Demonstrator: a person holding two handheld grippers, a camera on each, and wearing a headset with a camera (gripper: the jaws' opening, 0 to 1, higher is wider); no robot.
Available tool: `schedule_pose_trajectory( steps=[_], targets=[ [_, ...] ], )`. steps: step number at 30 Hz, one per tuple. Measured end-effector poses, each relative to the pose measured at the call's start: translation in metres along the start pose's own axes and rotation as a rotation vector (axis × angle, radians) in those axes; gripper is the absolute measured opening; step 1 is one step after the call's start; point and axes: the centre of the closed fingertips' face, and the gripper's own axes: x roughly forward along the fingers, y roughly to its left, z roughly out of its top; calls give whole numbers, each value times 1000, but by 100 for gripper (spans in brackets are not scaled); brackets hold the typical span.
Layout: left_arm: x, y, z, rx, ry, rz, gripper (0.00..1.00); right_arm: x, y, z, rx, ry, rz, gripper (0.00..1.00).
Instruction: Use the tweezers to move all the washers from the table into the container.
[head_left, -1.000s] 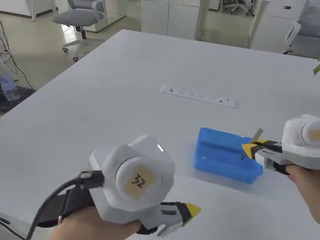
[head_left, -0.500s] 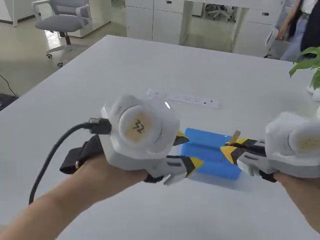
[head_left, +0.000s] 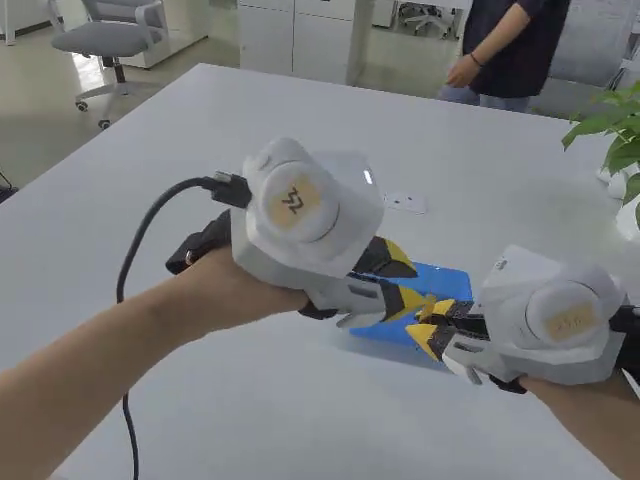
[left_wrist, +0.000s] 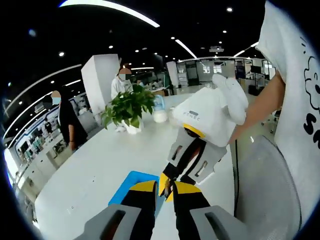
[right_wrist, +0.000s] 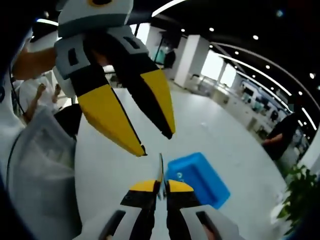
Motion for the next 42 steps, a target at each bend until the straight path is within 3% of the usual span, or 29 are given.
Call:
schedule_pose_trajectory(
  steps=[1, 4, 6, 8, 10, 12, 16, 18, 23, 26, 31, 39, 42],
  targets=[
    [3, 0, -2, 3, 9, 2, 9, 1, 2, -2, -6, 7, 10, 3],
    [12, -7, -12, 85, 65, -57, 6, 3, 6, -6, -43, 28, 26, 3],
    [16, -8, -15, 101, 76, -78, 0, 5, 7, -10, -55, 38, 34, 3],
    [17, -7, -17, 116, 77, -91, 0, 7, 8, -13, -64, 48, 37, 3],
    [19, -6, -20, 88, 82, -107, 0, 7, 7, -16, -68, 56, 38, 3],
    [20, -9, -22, 118, 88, -120, 0, 7, 7, -18, -76, 62, 38, 3],
    [27, -13, -39, 162, 139, -143, 0, 13, 10, -31, -117, 98, 60, 4],
    [33, -16, -52, 158, 170, -165, 0, 20, 14, -42, -118, 122, 81, 4],
    [46, -20, -79, 145, 205, -199, 0, 40, 24, -67, -78, 187, 112, 4],
    [52, -21, -95, 104, 215, -223, 0, 47, 28, -78, -39, 214, 133, 5],
    [57, -23, -116, 94, 246, -217, 0, 53, 28, -89, -21, 245, 136, 6],
    [62, -23, -147, 65, 298, -223, 0, 60, 30, -96, 123, 238, 115, 9],
    [65, -28, -163, 54, 331, -233, 0, 52, 31, -93, 174, 208, 93, 17]
  ],
)
